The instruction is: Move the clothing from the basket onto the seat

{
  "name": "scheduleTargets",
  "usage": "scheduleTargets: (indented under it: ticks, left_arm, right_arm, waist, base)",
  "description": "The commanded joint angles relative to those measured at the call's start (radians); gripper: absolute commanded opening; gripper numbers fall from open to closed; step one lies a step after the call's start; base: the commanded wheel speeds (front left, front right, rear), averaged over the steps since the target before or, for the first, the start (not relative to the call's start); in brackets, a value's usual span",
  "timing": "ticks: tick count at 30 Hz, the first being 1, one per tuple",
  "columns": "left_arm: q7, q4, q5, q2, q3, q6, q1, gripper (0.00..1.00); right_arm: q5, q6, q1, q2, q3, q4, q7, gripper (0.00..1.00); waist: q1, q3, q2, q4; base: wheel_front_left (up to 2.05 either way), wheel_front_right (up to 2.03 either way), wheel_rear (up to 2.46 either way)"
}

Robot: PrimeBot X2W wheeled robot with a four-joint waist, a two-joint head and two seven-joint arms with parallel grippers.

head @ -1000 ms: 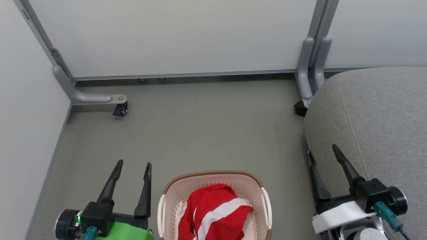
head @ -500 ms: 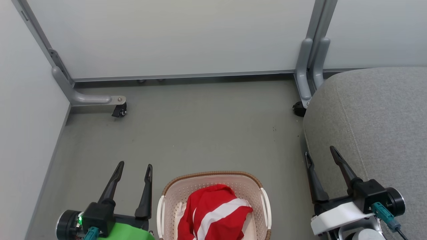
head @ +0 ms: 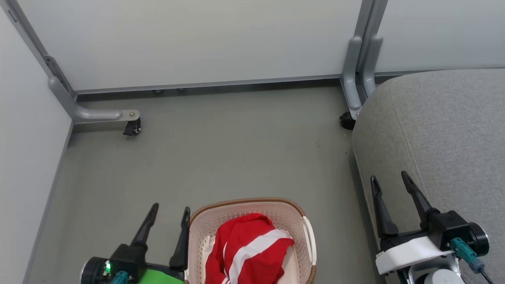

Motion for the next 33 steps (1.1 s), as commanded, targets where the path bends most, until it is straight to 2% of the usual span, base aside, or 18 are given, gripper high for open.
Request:
scheduleTargets:
  ticks: [1, 9, 17, 22, 28, 33]
  left_arm:
    - [-0.001, 0.016, -0.002, 0.010, -0.010, -0.003, -0.018, 1.00]
    - [-0.001, 0.143, -0.014, 0.061, -0.150, -0.003, -0.165, 1.00]
    - [-0.001, 0.378, -0.012, 0.128, -0.377, -0.002, -0.417, 1.00]
    - [0.008, 0.570, 0.072, 0.175, -0.543, -0.001, -0.603, 1.00]
    - [0.056, 0.768, 0.132, 0.165, -0.652, -0.001, -0.787, 1.00]
    - [0.117, 0.876, 0.119, 0.153, -0.732, -0.001, -0.877, 1.00]
  right_arm:
    - [0.005, 0.000, -0.002, -0.003, -0.007, -0.005, -0.003, 1.00]
    - [-0.001, 0.000, -0.086, -0.003, -0.054, -0.045, -0.003, 1.00]
    - [0.011, 0.000, -0.180, -0.002, -0.104, -0.081, -0.003, 1.00]
    - [0.033, 0.000, -0.229, -0.002, -0.126, -0.093, -0.003, 1.00]
    - [0.073, 0.000, -0.274, -0.002, -0.118, -0.095, -0.003, 1.00]
    - [0.111, 0.000, -0.299, -0.002, -0.109, -0.094, -0.003, 1.00]
  waist:
    - [-0.0001, 0.021, 0.0000, -0.020]
    - [-0.0001, 0.189, 0.0000, -0.097]
    - [-0.0001, 0.390, 0.0000, -0.167]
    - [-0.0001, 0.505, 0.0000, -0.196]
    - [-0.0001, 0.614, 0.0000, -0.233]
    - [-0.0001, 0.681, 0.0000, -0.266]
  base:
    - [0.00, 0.00, 0.00]
    - [0.00, 0.00, 0.00]
    - [0.00, 0.00, 0.00]
    - [0.00, 0.00, 0.00]
    - [0.00, 0.00, 0.00]
    - [0.00, 0.00, 0.00]
